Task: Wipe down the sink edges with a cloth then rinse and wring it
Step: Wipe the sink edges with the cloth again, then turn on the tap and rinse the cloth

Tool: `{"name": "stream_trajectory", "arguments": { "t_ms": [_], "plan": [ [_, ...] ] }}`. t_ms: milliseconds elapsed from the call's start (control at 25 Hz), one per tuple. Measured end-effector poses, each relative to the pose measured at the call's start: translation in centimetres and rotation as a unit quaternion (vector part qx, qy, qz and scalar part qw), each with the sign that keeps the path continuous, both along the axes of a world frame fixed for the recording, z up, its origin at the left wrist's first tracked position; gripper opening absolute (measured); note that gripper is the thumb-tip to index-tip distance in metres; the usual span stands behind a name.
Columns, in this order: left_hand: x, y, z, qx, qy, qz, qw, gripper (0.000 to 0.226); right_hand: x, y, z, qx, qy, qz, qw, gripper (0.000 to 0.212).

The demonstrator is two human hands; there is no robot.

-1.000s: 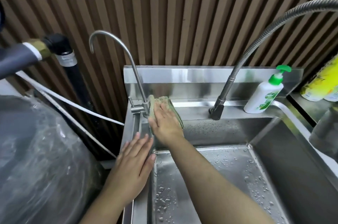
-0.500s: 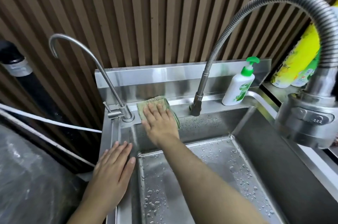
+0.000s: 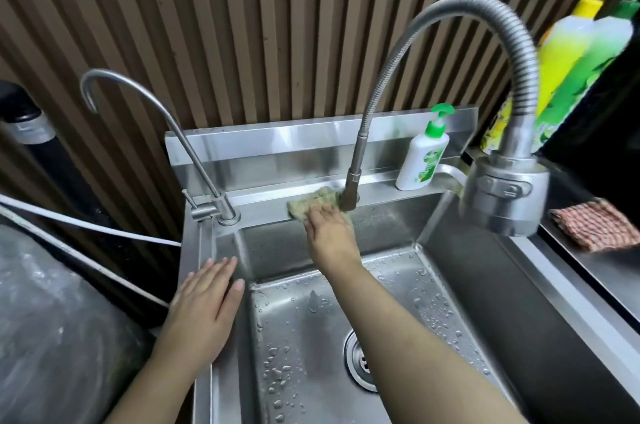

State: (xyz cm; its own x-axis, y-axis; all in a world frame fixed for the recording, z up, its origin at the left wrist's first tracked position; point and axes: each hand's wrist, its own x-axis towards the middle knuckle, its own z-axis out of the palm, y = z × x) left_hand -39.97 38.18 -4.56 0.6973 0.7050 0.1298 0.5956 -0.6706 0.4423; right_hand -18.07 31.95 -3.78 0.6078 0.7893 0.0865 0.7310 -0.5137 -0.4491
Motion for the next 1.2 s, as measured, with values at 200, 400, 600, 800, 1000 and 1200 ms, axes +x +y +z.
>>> {"name": "stream_trajectory", "arguments": {
  "t_ms": [200,400,600,800,1000,1200],
  "plan": [
    [2.9,-4.6,5.6,-0.078,-0.121,-0.032,0.989,0.047,-2.1,-11.5,1.7,0.179,0.455,-0.153,0.859,0.025],
    [9.2,-13.1,13.9,-0.304,-0.304,-0.145,0.891,0.034,-0.7,-21.4,4.6,0.316,0.613,-0.2,0.696,0.037],
    [14.1,-17.6,18.2,-0.359,-0.385,-0.113,0.842,0.051,3.2,-26.5,7.2,0.289,0.643,-0.125,0.698,0.036],
    [15.2,-19.4,18.6,-0.302,-0.419,-0.056,0.855,0.032,5.1,-28.6,8.4,0.276,0.632,-0.05,0.722,0.04],
    [13.3,-20.4,13.6,-0.311,-0.396,-0.031,0.863,0.038,5.3,-29.0,7.3,0.26,0.623,-0.052,0.736,0.038],
    [12.9,-20.9,9.9,-0.324,-0.396,-0.037,0.858,0.036,4.7,-29.1,6.2,0.258,0.605,-0.085,0.748,0.036]
  ]
}}
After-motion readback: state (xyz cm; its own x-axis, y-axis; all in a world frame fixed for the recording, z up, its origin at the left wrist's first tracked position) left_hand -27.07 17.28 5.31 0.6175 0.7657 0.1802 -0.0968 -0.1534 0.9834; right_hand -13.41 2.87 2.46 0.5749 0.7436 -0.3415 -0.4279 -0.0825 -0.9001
